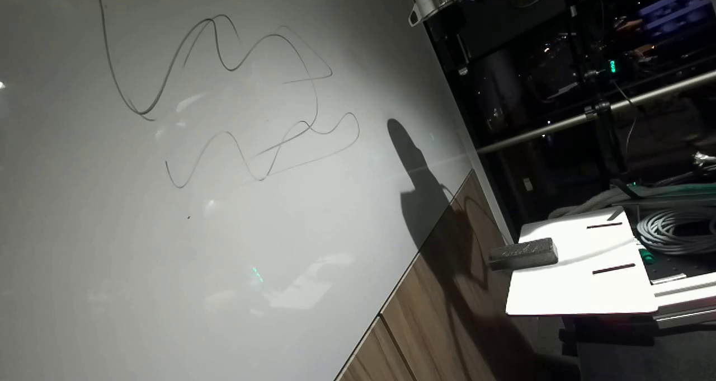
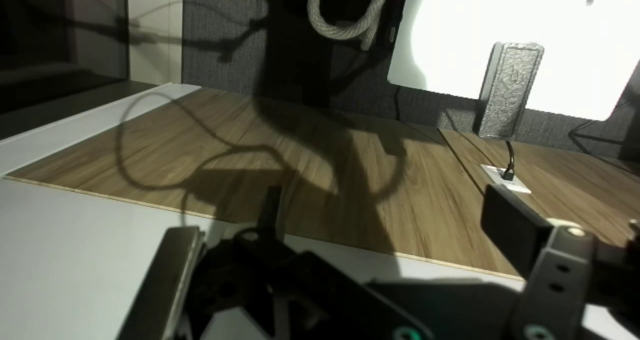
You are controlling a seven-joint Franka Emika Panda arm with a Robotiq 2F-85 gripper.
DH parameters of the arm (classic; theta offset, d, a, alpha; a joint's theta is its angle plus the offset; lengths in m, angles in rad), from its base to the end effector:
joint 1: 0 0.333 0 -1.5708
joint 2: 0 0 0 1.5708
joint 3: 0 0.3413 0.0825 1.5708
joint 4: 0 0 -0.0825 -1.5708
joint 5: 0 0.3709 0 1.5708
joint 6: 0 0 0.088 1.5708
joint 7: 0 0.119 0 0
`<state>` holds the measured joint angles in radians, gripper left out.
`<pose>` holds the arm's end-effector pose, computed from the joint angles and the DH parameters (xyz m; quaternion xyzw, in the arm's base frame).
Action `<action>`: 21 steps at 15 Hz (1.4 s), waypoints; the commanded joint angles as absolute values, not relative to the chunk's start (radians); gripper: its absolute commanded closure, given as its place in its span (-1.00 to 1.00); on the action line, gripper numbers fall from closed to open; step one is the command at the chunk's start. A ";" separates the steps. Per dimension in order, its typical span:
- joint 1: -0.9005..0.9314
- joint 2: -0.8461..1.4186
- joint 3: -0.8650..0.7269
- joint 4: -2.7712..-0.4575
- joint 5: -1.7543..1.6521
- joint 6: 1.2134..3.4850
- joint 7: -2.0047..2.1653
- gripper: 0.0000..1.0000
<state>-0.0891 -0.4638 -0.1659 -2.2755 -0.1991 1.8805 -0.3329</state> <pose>0.3795 -0.1263 0.5517 0.9950 0.0735 0.0146 0.0655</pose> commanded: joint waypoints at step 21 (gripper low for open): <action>0.041 -0.758 0.058 -2.755 -0.115 2.119 0.037 -1.00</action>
<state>0.0345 -0.7123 0.0422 -2.6829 -0.1426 2.0345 -0.0255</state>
